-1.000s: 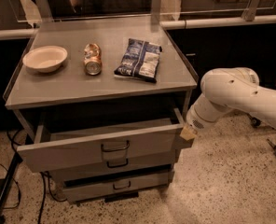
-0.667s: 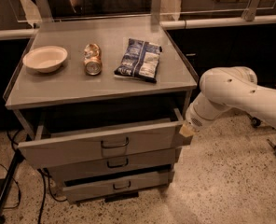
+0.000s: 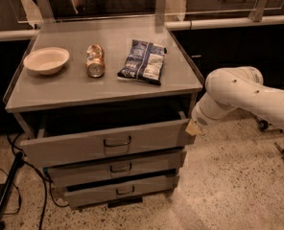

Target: Close top drawer

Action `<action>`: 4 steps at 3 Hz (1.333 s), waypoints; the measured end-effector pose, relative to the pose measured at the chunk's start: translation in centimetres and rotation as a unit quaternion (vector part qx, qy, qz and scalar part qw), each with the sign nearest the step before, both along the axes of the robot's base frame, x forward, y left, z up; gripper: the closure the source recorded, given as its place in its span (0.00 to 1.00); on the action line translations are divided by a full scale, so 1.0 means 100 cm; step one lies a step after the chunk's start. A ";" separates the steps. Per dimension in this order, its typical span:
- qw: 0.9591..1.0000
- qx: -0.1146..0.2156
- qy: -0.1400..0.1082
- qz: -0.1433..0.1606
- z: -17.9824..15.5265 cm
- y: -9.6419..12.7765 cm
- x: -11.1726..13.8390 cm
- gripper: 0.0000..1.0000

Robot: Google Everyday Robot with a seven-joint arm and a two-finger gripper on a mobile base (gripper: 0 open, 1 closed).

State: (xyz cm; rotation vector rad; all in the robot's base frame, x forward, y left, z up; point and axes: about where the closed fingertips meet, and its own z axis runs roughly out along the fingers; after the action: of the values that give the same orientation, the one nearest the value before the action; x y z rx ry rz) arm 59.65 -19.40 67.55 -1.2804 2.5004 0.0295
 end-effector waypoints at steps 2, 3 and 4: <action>0.999 -0.008 -0.023 -0.044 0.002 -0.025 0.036 1.00; 0.997 -0.013 -0.028 -0.065 -0.002 -0.035 0.056 1.00; 0.997 -0.013 -0.028 -0.065 -0.002 -0.035 0.056 1.00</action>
Offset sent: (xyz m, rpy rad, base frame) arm 0.0593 -0.0399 0.0067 -0.0285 -0.0799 -0.1416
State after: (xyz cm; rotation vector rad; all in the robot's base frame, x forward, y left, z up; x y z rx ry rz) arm 65.20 -22.89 67.39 -1.1103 2.5371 -0.0695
